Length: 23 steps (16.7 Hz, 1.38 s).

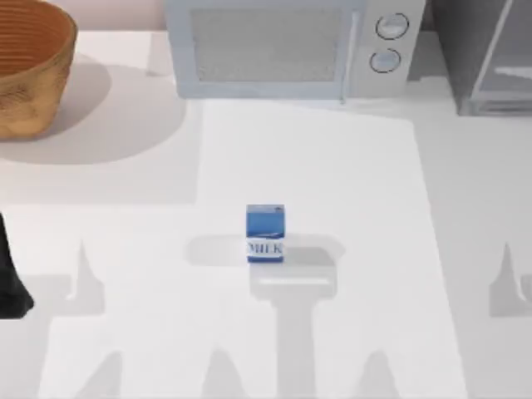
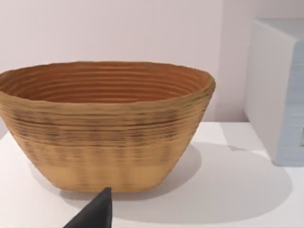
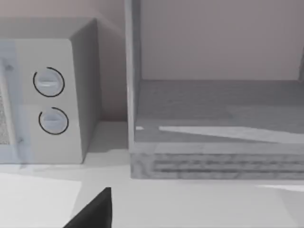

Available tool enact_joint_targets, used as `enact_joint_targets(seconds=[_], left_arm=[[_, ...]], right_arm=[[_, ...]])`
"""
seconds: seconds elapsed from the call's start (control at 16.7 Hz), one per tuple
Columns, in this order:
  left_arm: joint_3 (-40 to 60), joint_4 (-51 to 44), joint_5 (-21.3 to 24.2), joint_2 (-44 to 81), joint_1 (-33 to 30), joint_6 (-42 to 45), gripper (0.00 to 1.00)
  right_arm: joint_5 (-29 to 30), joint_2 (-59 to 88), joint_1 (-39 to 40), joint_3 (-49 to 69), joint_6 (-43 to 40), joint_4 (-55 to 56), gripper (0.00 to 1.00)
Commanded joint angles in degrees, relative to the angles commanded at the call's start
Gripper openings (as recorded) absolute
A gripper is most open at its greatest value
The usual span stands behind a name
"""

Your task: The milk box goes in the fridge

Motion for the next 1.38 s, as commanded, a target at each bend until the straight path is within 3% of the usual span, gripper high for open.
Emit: enact_joint_targets(seconds=[0.3, 0.54, 0.84, 1.38], left_arm=[[0.0, 0.0, 0.0, 0.0, 0.0, 0.0, 1.00], [0.0, 0.0, 0.0, 0.0, 0.0, 0.0, 1.00], [0.0, 0.0, 0.0, 0.0, 0.0, 0.0, 1.00], [0.0, 0.0, 0.0, 0.0, 0.0, 0.0, 1.00]], right_arm=[[1.4, 3.0, 1.8, 1.4, 0.7, 1.4, 1.00], [6.8, 14.3, 8.0, 6.2, 3.2, 6.0, 1.00], [18.3, 37.7, 19.9, 16.0, 8.0, 15.2, 1.00], [44.0, 90.0, 45.2, 37.8, 18.2, 35.3, 1.00]])
